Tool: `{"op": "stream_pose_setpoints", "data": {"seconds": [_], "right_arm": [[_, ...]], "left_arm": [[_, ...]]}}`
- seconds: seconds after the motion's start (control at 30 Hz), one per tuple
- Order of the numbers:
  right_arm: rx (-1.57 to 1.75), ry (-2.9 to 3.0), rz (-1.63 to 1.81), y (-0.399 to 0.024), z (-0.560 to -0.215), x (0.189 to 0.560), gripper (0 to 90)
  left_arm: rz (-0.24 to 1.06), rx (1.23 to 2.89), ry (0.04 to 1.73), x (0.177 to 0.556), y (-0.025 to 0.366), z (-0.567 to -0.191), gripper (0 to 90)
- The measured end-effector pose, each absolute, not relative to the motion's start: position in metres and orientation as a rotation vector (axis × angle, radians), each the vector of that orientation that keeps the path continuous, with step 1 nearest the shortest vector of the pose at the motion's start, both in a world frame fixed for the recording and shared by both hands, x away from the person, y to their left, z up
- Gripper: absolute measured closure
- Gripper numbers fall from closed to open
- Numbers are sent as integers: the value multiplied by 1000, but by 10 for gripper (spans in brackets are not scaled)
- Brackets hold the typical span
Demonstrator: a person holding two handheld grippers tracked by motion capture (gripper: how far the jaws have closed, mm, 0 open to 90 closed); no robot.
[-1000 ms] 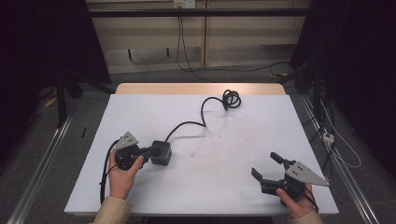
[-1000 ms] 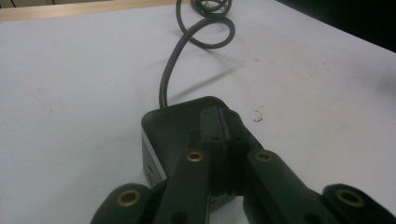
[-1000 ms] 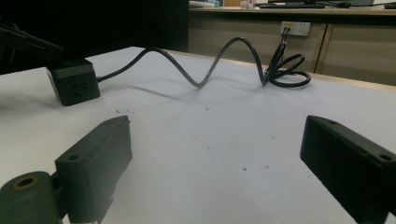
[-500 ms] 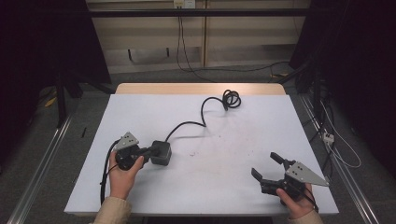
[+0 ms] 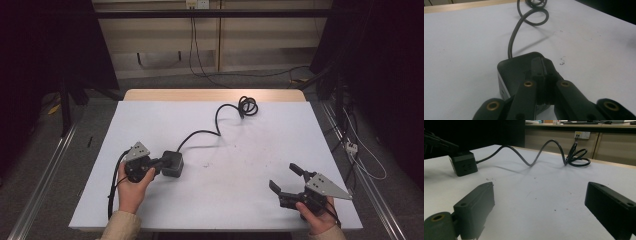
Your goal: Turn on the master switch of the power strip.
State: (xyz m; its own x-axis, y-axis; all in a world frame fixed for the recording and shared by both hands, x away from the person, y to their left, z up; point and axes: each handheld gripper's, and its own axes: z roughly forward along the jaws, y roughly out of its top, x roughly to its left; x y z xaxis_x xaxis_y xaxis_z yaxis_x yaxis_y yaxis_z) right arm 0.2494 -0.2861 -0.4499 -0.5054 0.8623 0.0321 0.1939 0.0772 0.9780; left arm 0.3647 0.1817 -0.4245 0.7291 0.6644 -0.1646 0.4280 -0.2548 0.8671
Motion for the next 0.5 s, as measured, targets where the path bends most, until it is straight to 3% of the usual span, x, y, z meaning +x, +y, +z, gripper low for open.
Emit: {"op": "stream_pose_setpoints", "data": {"seconds": [0.5], "right_arm": [[1049,1773,1465,-287,-450,250,83]], "left_arm": [[307,1911,833,363,181,-424,900]]}}
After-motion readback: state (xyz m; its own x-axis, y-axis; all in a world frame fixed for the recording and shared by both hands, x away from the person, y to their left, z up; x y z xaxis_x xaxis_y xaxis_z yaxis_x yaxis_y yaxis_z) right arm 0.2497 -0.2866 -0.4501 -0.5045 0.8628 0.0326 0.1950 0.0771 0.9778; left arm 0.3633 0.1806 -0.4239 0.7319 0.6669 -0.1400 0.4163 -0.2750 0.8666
